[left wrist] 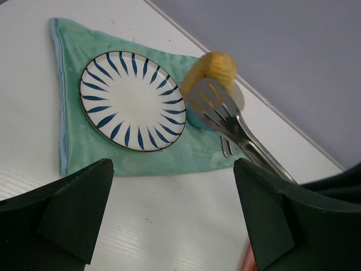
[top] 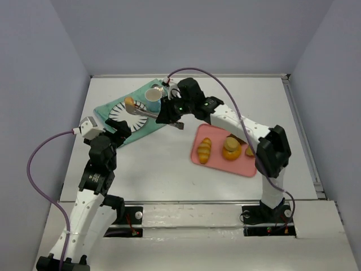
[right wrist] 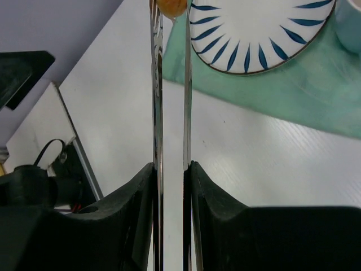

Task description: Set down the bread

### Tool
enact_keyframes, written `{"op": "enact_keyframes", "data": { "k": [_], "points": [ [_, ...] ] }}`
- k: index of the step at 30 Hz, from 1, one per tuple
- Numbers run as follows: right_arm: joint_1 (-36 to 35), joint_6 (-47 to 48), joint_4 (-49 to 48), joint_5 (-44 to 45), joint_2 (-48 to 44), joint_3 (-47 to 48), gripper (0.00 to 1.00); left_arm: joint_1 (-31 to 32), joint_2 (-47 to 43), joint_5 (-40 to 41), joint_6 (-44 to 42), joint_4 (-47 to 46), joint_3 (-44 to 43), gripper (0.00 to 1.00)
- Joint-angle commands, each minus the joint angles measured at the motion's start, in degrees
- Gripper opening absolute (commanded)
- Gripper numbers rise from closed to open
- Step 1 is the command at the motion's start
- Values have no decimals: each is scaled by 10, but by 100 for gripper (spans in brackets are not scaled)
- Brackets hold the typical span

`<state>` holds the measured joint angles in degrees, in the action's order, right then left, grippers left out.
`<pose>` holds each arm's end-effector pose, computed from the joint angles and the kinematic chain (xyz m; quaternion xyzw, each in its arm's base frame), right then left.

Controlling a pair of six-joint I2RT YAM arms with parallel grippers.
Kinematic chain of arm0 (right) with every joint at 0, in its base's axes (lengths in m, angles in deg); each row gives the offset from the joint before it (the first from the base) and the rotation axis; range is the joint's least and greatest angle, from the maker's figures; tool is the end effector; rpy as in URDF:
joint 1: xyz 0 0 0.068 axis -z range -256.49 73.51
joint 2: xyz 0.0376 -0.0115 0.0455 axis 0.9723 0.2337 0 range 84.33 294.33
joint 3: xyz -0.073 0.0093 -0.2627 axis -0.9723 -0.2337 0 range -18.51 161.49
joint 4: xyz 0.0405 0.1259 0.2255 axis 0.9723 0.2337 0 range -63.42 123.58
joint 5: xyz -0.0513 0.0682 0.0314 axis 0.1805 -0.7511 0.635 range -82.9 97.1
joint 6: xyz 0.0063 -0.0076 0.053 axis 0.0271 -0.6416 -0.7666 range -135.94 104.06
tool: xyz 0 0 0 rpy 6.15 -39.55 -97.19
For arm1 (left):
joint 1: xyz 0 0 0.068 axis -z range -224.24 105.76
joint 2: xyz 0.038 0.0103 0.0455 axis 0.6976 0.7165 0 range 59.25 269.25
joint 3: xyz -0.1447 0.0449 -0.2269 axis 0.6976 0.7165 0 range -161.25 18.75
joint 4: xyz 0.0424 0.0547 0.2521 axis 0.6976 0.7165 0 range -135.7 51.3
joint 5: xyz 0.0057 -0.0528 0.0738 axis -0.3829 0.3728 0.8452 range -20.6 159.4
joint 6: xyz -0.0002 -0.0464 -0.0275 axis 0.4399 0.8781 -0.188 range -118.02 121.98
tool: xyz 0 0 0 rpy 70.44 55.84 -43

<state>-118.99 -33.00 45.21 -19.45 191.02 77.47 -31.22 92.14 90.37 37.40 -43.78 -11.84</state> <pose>0.3137 0.3089 0.3280 -0.2982 0.7939 0.4161 0.3281 0.1515 -0.0219 0.2992 -0.2615 0.6826 -0.1530 0.6651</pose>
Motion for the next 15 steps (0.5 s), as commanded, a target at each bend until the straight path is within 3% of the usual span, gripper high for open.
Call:
{"op": "enact_keyframes", "data": {
  "k": [1,5,15],
  "points": [
    [-14,9,-25,16,101,128,17,-2,1,14,-2,-27,-13,99],
    [-25,8,-6,32,192,213,21,-2,-2,17,-2,-25,-13,99],
    [-25,7,27,84,247,243,33,-2,-5,13,-2,-24,-13,99]
  ]
}}
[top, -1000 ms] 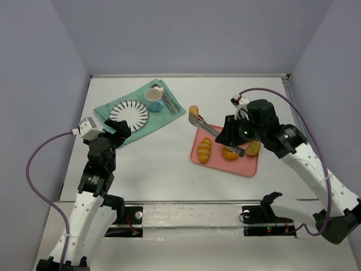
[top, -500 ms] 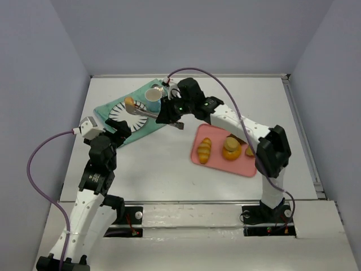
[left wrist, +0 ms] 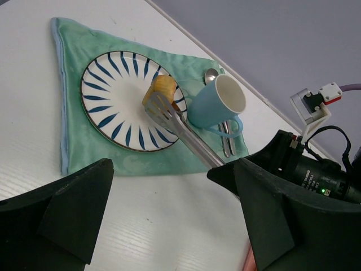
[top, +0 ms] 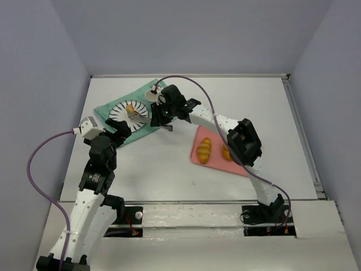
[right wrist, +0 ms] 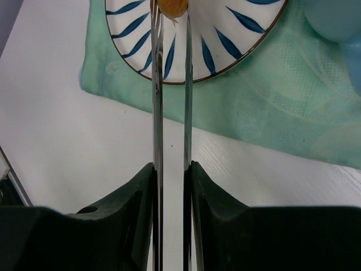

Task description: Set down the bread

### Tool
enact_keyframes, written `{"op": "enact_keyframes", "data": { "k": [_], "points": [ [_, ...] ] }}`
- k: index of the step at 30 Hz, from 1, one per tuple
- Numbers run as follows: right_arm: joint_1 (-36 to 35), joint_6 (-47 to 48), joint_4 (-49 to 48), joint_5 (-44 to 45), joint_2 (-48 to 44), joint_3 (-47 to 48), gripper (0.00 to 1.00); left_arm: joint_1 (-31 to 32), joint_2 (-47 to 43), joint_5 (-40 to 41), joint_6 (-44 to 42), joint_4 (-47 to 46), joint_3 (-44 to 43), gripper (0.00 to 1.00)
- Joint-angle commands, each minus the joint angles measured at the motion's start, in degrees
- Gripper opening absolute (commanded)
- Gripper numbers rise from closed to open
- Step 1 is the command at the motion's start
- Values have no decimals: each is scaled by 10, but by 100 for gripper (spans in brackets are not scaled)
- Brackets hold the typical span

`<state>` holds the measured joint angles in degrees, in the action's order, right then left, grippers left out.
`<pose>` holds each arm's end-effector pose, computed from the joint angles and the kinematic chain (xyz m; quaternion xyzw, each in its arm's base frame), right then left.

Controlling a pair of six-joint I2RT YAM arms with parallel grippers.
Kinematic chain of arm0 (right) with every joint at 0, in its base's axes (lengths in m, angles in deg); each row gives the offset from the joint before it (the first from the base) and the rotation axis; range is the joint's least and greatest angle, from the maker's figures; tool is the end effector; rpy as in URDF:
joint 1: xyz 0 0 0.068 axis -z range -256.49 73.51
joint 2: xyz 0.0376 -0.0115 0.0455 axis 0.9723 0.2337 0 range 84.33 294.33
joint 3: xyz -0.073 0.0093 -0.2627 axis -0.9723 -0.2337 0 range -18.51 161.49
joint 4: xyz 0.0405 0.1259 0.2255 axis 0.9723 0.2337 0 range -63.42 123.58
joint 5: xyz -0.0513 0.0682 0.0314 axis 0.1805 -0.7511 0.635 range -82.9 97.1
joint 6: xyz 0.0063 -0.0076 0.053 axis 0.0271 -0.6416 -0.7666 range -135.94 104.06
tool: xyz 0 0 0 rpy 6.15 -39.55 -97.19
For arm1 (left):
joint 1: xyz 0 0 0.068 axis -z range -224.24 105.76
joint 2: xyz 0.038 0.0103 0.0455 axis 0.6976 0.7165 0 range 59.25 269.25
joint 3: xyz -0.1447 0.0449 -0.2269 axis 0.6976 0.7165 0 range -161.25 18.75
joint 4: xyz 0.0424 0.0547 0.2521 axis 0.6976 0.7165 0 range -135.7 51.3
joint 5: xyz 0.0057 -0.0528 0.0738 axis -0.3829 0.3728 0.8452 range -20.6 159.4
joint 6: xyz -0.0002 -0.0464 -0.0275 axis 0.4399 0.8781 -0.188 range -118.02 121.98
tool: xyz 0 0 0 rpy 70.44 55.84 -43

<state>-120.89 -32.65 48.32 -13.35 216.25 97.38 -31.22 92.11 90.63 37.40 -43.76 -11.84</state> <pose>0.3723 0.3819 0.2342 -0.2874 0.8393 0.3575 0.2920 0.1514 -0.0217 0.2992 -0.2629 0.6819 -0.1514 0.6655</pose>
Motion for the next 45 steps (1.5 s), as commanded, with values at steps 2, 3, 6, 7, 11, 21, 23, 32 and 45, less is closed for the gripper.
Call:
{"op": "enact_keyframes", "data": {
  "k": [2,3,6,7,11,21,23,32,45],
  "points": [
    [-6,6,1,29,0,46,35,-2,-8,11,-2,-25,-13,99],
    [-6,7,4,31,1,46,36,-2,-9,11,-2,-25,-12,99],
    [-6,11,22,31,-1,47,45,-2,-14,12,0,-25,-11,99],
    [-6,13,25,31,-3,48,47,-2,-14,12,0,-25,-11,99],
    [-11,20,34,25,-17,44,54,-2,-11,13,1,-25,-11,99],
    [-11,45,54,16,-75,14,56,-2,-11,14,1,-22,-12,99],
    [-11,54,54,18,-107,-1,56,-2,-13,15,3,-22,-12,99],
    [-6,99,38,145,-244,-81,55,-2,-15,15,2,-21,-13,99],
    [175,203,12,168,-159,-39,55,-2,7,22,4,-26,-14,99]
  ]
}}
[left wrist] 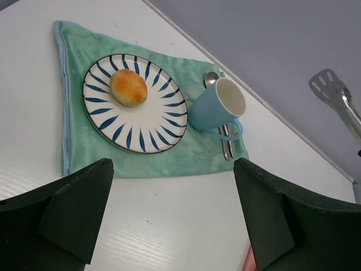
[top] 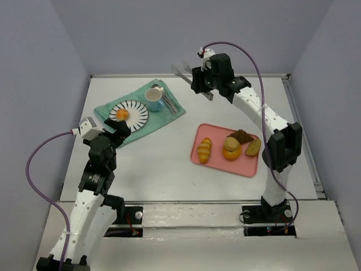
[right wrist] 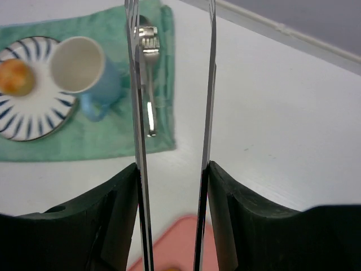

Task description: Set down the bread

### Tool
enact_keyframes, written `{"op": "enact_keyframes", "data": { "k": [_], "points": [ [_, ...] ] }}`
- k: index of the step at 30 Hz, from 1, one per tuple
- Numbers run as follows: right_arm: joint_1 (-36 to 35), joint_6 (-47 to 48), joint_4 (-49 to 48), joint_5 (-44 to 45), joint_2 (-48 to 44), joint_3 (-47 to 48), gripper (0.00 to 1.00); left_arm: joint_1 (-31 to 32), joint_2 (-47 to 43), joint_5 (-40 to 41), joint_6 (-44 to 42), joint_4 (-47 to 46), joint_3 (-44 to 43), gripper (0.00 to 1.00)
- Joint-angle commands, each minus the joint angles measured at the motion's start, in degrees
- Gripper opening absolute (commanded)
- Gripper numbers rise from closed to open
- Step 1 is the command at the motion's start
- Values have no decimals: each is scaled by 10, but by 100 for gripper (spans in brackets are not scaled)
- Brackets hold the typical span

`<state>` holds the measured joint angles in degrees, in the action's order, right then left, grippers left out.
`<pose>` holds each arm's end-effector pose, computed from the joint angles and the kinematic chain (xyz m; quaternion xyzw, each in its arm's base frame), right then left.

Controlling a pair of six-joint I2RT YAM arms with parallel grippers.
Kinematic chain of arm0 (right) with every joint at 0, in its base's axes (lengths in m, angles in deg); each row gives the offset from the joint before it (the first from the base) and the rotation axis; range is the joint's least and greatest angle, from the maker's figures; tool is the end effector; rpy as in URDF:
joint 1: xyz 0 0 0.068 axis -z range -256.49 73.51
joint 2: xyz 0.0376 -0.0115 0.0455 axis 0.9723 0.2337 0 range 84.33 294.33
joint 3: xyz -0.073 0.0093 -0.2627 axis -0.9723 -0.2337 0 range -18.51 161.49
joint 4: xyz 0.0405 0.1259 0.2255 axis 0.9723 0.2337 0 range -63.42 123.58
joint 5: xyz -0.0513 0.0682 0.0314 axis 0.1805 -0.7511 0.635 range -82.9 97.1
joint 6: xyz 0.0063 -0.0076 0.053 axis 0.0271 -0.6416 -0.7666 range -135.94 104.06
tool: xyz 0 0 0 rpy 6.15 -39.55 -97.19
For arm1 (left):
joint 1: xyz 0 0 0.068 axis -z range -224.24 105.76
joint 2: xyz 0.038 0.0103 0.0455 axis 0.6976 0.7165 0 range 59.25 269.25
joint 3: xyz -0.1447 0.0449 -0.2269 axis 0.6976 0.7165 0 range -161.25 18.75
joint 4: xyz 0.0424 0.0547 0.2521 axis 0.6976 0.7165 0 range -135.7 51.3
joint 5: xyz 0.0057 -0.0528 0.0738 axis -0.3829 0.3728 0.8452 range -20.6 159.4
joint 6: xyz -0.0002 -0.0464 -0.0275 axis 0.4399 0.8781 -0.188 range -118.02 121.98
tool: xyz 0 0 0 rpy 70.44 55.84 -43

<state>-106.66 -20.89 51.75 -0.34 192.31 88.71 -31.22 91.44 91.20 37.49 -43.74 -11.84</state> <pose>0.3829 0.2278 0.3736 -0.2184 0.8180 0.2121 0.4880 0.1492 -0.0209 0.3007 -0.2666 0.6765 -0.1508 0.6697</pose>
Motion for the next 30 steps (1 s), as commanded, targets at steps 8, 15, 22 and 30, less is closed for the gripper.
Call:
{"op": "enact_keyframes", "data": {
  "k": [8,15,22,30],
  "points": [
    [80,117,-12,17,246,161,54,-2,39,26,1,-27,-21,99],
    [80,140,-12,37,310,181,67,-2,66,26,-3,-30,-27,99],
    [80,128,-16,69,276,163,100,-2,65,22,-5,-29,-28,99],
    [80,26,-154,147,43,-65,100,-2,45,15,-14,-27,-25,99]
  ]
}}
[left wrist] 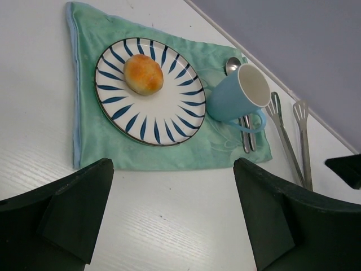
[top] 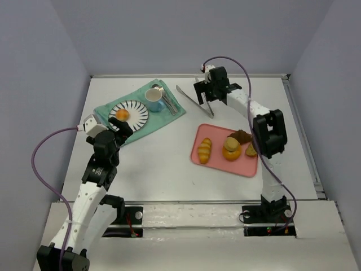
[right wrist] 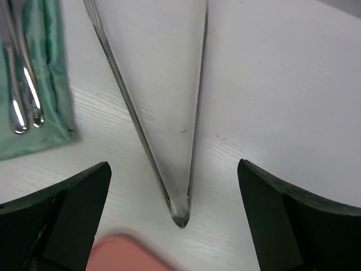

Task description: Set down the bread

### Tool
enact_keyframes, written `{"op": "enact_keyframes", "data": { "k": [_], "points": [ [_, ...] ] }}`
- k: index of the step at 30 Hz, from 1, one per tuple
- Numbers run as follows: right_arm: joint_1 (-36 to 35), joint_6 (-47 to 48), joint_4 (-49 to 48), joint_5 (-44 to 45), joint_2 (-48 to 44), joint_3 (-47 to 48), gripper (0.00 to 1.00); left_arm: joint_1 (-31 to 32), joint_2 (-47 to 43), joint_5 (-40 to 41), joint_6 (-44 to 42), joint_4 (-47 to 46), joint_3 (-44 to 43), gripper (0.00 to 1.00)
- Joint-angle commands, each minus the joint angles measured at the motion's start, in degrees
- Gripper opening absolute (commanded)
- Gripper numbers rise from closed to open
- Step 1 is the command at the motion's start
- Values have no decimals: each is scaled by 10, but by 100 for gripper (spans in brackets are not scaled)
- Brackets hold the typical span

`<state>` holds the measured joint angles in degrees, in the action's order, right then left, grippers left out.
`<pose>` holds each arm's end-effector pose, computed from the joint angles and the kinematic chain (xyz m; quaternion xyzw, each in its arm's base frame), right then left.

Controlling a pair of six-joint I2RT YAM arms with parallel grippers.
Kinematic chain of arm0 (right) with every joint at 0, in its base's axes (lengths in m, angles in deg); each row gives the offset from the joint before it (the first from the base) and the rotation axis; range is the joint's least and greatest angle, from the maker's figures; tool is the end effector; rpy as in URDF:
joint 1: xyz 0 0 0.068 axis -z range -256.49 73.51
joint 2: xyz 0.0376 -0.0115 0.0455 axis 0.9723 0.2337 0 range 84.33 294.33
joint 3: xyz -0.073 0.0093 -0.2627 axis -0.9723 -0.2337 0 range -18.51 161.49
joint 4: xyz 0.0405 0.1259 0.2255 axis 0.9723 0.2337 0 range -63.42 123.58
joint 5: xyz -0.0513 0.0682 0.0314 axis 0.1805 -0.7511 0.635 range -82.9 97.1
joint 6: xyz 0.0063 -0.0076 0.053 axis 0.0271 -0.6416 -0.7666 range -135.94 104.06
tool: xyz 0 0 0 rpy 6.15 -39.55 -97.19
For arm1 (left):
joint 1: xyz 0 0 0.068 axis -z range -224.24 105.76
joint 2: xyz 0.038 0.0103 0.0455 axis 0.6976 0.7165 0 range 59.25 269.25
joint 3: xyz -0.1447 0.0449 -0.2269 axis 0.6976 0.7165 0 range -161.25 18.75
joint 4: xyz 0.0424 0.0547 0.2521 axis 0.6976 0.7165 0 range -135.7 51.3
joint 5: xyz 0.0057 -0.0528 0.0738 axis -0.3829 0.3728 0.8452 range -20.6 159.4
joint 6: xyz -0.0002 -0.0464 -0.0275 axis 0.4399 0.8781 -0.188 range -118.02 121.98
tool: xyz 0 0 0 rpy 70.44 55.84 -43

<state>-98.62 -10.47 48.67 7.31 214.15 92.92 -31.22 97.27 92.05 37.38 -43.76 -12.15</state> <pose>0.4853 0.1971 0.2248 -0.2159 0.8820 0.0590 0.4146 0.1670 -0.0245 0.2885 -0.2698 0.7070 -0.1248 0.6418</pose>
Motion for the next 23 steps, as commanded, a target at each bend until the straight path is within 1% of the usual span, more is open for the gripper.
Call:
{"op": "enact_keyframes", "data": {
  "k": [1,2,4,5,6,7,8,9,11,12,13,15,18,21,23],
  "points": [
    [0,-96,-166,92,-212,-151,100,-2,-15,6,-16,-24,-23,99],
    [0,-127,-183,127,-289,-240,100,-2,-14,7,-16,-22,-24,99],
    [0,-164,-210,167,-368,-327,100,-2,-14,6,-15,-21,-24,99],
    [0,-183,-214,197,-443,-410,100,-2,-15,7,-15,-22,-24,99],
    [0,-221,-215,209,-480,-450,100,-2,-14,6,-15,-22,-23,99],
    [0,-237,-214,224,-514,-486,100,-2,-14,7,-15,-23,-23,99],
    [0,-252,-215,229,-547,-523,100,-2,-14,6,-13,-25,-22,99],
    [0,-272,-214,233,-609,-592,100,-2,-12,5,-13,-25,-22,99],
    [0,-318,-215,234,-663,-653,100,-2,-8,-6,-10,-33,-19,99],
    [0,-356,-215,233,-707,-704,100,-2,-7,-12,-11,-36,-17,99],
    [0,-365,-234,236,-724,-724,100,-2,-4,-20,-11,-42,-17,99],
    [0,-364,-236,241,-763,-751,100,-1,3,-27,-15,-42,-19,99],
    [0,-366,-230,267,-788,-762,100,-2,7,-31,-16,-39,-24,99],
    [0,-355,-228,264,-812,-769,100,-2,12,-27,-17,-28,-29,99],
    [0,-365,-226,263,-824,-766,100,-2,16,-25,-12,-20,-34,99]
  ]
}}
